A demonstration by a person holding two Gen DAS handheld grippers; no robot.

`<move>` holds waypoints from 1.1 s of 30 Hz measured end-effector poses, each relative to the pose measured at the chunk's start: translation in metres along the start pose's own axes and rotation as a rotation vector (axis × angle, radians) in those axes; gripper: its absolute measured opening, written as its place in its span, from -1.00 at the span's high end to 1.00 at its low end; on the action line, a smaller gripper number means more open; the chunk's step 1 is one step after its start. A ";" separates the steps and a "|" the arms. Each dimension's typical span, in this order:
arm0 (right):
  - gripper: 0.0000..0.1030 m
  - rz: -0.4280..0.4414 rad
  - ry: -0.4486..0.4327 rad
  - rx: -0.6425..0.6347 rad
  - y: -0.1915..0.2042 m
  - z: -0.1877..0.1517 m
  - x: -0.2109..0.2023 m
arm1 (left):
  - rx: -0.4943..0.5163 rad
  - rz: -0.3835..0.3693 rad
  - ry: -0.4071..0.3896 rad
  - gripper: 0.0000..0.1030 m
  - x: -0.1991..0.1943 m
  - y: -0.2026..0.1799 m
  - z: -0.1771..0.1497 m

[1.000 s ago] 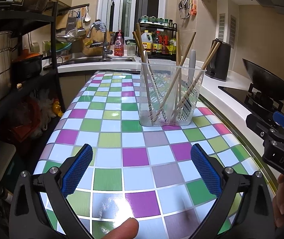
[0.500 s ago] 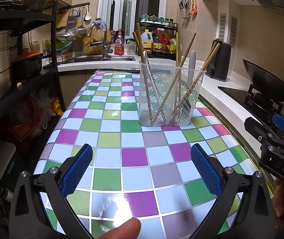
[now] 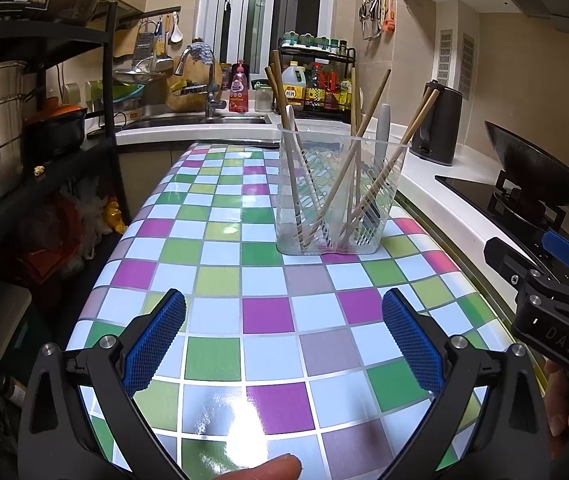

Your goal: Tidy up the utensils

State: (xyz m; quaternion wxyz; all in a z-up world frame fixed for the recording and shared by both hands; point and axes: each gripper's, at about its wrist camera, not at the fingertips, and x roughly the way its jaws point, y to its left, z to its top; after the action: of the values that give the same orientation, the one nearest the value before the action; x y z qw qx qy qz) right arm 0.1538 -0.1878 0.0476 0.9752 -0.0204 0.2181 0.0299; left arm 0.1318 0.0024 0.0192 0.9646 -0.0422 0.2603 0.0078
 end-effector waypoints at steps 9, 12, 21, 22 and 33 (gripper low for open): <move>-0.82 0.000 0.005 -0.003 0.000 0.000 0.000 | 0.002 0.000 0.002 -0.86 -0.001 -0.001 0.000; -0.83 0.000 0.004 -0.004 0.000 0.000 0.000 | 0.001 0.000 0.002 -0.86 -0.001 0.000 0.000; -0.83 0.000 0.005 -0.003 0.000 0.000 0.000 | -0.002 -0.001 0.004 -0.86 0.000 0.000 -0.001; -0.83 0.000 0.005 -0.004 0.000 0.000 0.000 | -0.004 -0.002 0.003 -0.86 0.000 0.000 -0.001; -0.83 0.000 0.006 -0.003 0.000 0.000 0.000 | -0.012 0.003 0.017 -0.86 0.005 0.003 -0.002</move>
State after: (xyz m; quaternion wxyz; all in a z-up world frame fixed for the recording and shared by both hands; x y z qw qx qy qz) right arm 0.1541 -0.1879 0.0478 0.9746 -0.0222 0.2209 0.0302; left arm 0.1355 0.0051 0.0147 0.9620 -0.0476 0.2685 0.0103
